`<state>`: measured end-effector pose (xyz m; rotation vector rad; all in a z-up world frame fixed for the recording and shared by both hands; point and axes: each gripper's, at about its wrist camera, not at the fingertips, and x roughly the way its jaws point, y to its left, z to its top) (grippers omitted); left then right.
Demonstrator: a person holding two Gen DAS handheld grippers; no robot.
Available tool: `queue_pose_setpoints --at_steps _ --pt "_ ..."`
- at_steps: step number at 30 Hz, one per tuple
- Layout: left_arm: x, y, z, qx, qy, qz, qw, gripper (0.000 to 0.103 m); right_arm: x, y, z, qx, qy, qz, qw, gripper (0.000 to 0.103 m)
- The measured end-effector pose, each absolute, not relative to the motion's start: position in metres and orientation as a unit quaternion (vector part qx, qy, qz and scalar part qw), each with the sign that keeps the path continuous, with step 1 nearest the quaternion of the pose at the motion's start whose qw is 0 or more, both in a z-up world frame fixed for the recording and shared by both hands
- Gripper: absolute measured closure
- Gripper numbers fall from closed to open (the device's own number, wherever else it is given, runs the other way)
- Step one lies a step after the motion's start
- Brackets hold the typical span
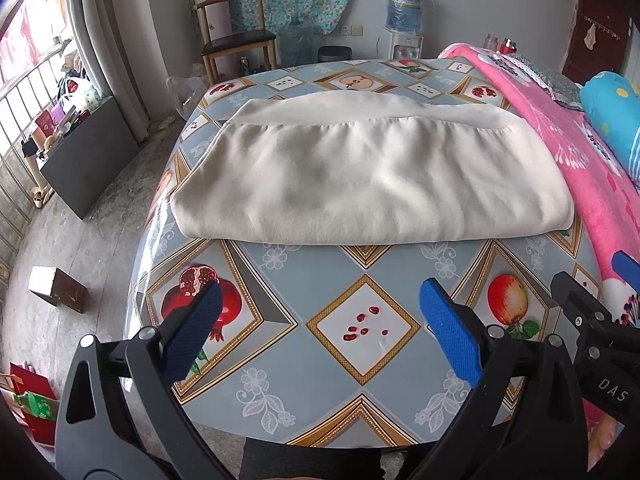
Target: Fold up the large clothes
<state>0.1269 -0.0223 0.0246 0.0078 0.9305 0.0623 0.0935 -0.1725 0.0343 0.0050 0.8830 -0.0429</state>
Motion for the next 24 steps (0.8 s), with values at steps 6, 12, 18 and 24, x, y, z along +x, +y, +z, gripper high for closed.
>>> queue_pose_setpoints --at_steps 6,12,18,24 --pt "0.1268 -0.0219 0.0242 0.003 0.451 0.031 0.892 0.008 0.094 -0.1735 0.0356 0.0 0.43 -0.021 0.903 0.006" --pt "0.1262 -0.0225 0.0215 0.0 0.453 0.03 0.891 0.008 0.0964 -0.1766 0.0359 -0.003 0.432 -0.025 0.902 0.006" --pt "0.1261 -0.0228 0.0213 0.0 0.452 0.03 0.891 0.008 0.0981 -0.1804 0.0347 -0.005 0.433 -0.028 0.901 0.006" --pt "0.1262 -0.024 0.0206 -0.001 0.452 0.029 0.892 0.008 0.0959 -0.1795 0.0349 -0.006 0.432 -0.031 0.902 0.006"
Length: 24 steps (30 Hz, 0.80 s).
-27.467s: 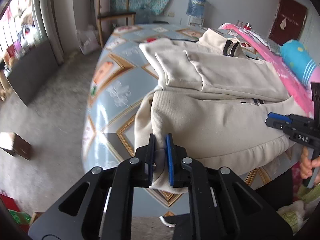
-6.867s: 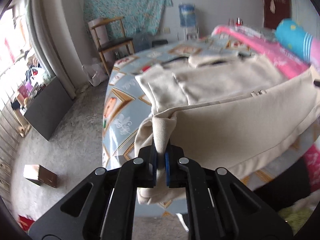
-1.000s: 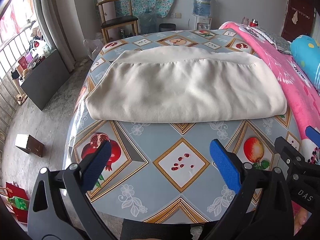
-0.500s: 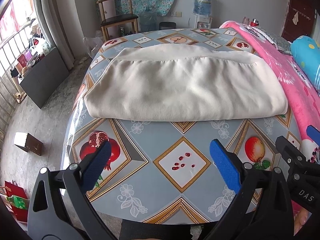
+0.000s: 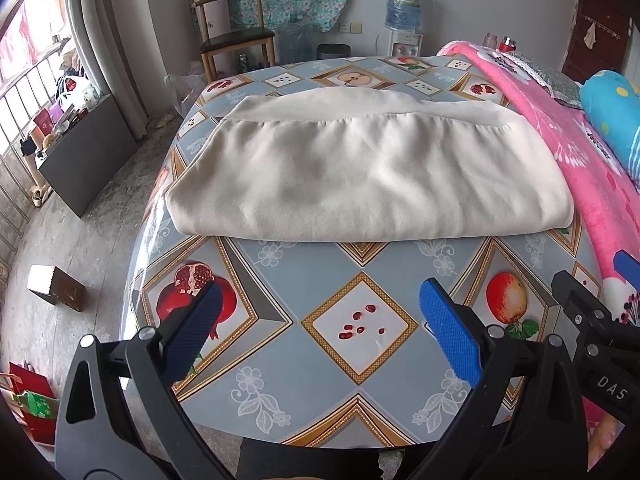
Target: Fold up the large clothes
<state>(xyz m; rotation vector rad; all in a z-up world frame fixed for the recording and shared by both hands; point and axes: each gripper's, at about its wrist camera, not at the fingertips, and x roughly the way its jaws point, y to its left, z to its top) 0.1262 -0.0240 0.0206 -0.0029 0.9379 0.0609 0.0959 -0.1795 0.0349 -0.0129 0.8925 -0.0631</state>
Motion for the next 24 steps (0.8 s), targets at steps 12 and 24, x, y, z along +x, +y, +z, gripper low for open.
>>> queue_pose_setpoints --at_steps 12,24 --pt "0.1262 -0.0227 0.0211 -0.001 0.452 0.029 0.892 0.008 0.096 -0.1793 0.0349 -0.008 0.431 -0.031 0.902 0.006" --pt "0.1261 -0.0238 0.0208 -0.002 0.452 0.029 0.892 0.008 0.0962 -0.1782 0.0346 -0.01 0.431 -0.033 0.902 0.006"
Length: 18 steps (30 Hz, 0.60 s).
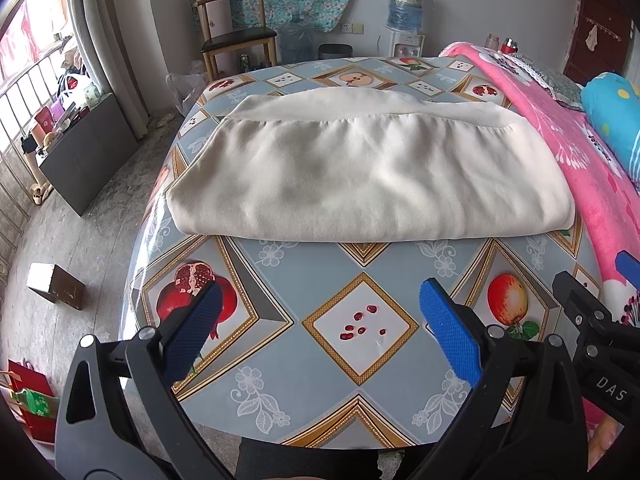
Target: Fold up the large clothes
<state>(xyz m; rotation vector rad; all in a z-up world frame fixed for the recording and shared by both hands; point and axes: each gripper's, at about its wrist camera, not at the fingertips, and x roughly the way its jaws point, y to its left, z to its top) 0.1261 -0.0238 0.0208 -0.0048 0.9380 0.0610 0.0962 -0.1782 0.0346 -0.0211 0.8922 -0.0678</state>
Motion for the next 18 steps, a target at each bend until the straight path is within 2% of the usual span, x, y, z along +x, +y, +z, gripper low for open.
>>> queue_pose_setpoints --at_steps 18 --pt "0.1264 -0.0241 0.0212 -0.002 0.451 0.028 0.892 0.008 0.0965 -0.1809 0.0359 -0.013 0.43 -0.033 0.902 0.006"
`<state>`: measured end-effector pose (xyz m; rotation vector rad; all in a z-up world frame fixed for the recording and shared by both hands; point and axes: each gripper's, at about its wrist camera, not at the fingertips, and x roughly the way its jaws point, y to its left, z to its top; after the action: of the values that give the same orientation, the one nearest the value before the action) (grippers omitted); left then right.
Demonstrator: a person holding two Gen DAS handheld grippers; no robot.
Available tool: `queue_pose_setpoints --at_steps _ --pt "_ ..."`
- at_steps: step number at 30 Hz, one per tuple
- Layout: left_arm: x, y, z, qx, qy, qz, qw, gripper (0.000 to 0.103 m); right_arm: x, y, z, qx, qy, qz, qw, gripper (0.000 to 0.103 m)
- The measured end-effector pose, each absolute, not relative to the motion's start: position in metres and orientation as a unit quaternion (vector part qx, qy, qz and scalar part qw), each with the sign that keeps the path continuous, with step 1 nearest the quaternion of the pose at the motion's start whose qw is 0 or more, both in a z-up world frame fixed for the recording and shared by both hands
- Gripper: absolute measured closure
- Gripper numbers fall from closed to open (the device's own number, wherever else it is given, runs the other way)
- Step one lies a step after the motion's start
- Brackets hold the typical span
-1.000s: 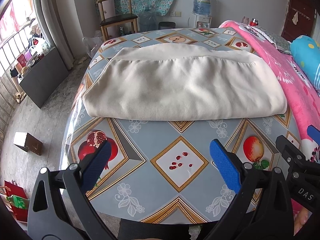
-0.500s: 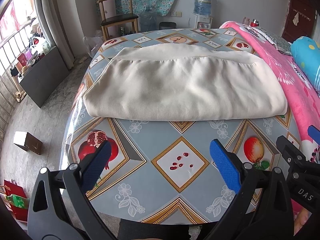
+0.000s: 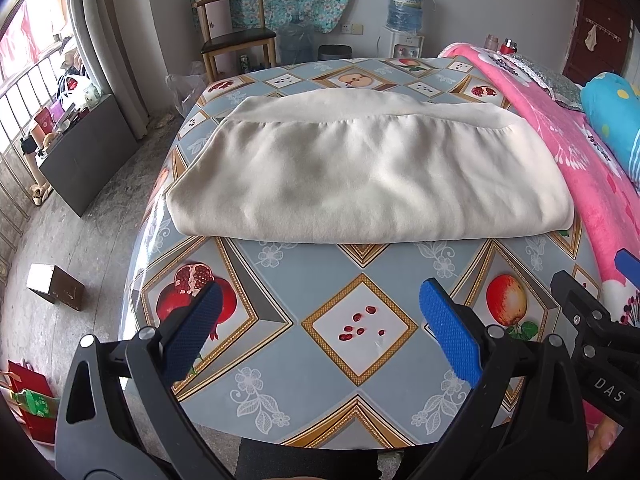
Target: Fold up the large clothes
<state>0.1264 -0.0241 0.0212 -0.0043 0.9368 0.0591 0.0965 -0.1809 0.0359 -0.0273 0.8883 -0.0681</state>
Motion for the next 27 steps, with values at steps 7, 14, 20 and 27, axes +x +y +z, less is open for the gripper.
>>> queue_pose_setpoints --at_steps 7,14,20,27 --pt "0.1273 -0.0245 0.0221 -0.003 0.451 0.029 0.892 0.008 0.097 -0.1782 0.0375 -0.017 0.429 -0.032 0.903 0.006" --pt "0.127 -0.0238 0.0222 -0.003 0.451 0.029 0.892 0.008 0.0968 -0.1774 0.0372 -0.017 0.429 -0.032 0.903 0.006" --pt "0.1271 -0.0244 0.022 -0.003 0.451 0.029 0.892 0.008 0.097 -0.1767 0.0373 -0.018 0.429 -0.032 0.902 0.006" --pt "0.127 -0.0245 0.0219 -0.003 0.451 0.029 0.892 0.008 0.0969 -0.1782 0.0373 -0.019 0.43 -0.033 0.902 0.006"
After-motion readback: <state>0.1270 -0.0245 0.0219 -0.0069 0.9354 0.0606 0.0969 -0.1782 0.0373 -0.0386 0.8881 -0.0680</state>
